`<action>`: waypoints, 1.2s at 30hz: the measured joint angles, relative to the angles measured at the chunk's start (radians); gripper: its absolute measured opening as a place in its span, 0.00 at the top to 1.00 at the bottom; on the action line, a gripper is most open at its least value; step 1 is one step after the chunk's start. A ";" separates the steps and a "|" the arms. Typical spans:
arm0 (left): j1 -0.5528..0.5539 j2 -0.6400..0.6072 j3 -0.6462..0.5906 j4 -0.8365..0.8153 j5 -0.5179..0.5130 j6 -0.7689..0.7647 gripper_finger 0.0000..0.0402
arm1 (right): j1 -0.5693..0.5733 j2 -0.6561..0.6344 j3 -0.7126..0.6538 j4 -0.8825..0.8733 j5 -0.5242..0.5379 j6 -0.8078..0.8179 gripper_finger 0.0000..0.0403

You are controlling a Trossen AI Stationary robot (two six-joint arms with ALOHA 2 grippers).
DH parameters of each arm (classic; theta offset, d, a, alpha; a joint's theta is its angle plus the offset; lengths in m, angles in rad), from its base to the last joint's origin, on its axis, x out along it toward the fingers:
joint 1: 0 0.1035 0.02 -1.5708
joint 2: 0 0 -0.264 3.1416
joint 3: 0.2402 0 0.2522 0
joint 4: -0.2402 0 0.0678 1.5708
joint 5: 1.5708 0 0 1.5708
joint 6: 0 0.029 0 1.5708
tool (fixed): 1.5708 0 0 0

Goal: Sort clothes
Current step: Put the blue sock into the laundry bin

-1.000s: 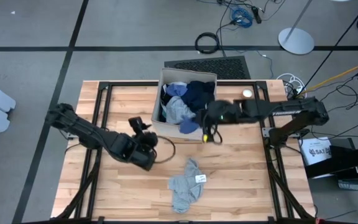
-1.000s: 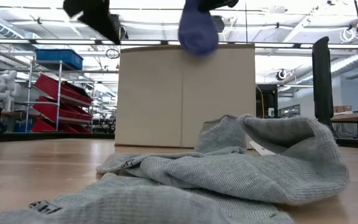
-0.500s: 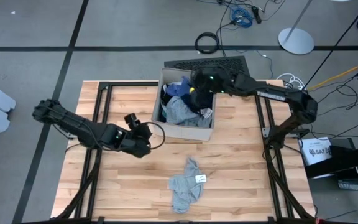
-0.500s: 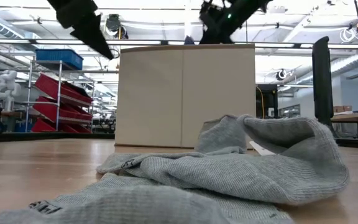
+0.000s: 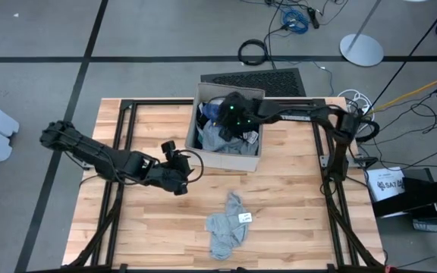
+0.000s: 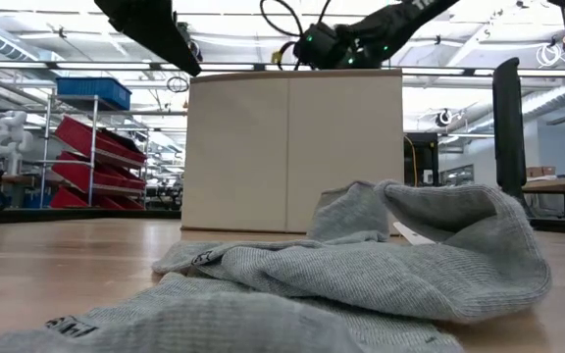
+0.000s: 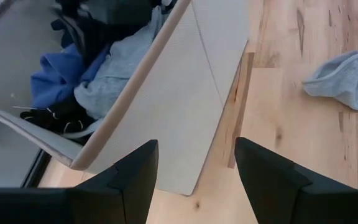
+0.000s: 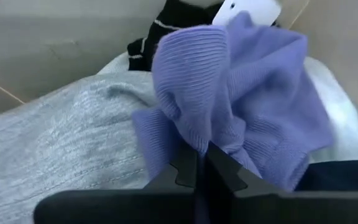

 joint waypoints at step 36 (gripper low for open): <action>0.000 0.001 0.001 0.001 0.088 -0.002 0.44 | 0.012 -0.313 -0.001 -0.154 -0.001 0.017 0.45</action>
